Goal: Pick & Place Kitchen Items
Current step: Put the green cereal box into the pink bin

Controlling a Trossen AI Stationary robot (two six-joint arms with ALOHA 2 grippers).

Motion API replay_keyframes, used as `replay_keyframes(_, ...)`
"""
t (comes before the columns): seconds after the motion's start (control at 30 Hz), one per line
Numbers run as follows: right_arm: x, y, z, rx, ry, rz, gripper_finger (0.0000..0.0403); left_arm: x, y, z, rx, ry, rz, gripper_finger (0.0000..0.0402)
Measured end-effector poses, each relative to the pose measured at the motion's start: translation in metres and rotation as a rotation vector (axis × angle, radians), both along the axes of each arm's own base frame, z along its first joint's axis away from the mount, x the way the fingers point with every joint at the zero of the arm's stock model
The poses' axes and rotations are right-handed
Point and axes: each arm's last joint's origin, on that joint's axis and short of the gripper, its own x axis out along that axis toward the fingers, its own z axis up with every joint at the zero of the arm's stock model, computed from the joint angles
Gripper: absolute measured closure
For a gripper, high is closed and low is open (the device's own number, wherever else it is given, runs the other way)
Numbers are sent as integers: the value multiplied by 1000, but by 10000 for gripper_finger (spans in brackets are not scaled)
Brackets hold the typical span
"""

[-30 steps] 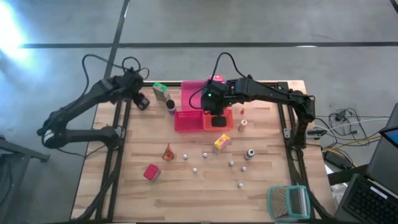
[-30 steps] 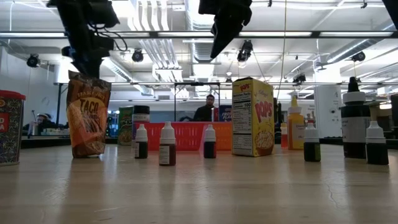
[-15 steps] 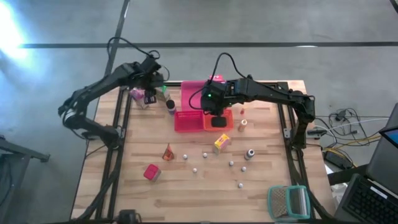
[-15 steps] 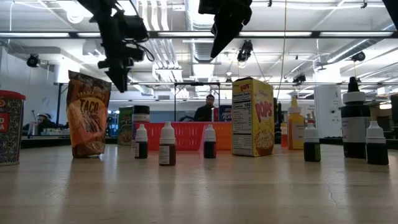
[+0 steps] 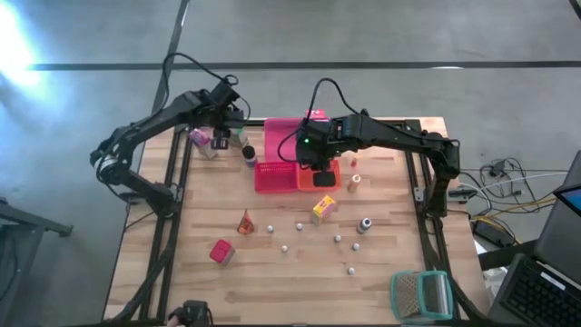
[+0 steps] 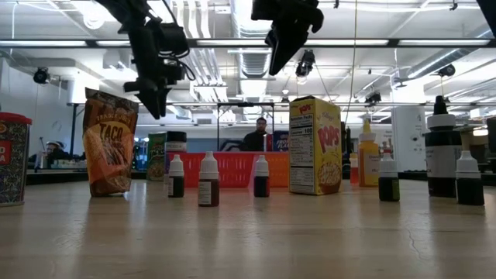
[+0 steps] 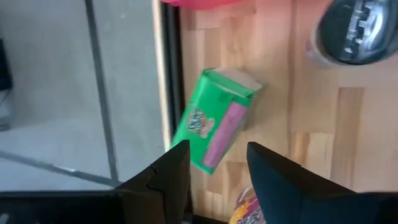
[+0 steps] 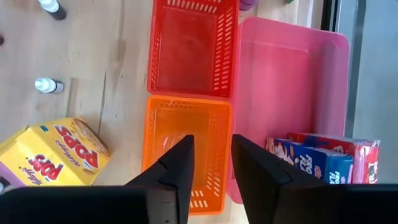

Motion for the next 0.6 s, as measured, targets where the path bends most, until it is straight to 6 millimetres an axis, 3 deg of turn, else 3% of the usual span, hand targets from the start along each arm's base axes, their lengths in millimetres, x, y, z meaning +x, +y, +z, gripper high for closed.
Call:
replay_keyframes(0.27, 0, 0, 0, -9, 2, 19, 275, -3, 0, -1, 15, 46, 37, 236)
replay_keyframes(0.6, 0, -4, 0, -14, 1, 18, 267, -4, 0, -3, 167, 175, 140, 214)
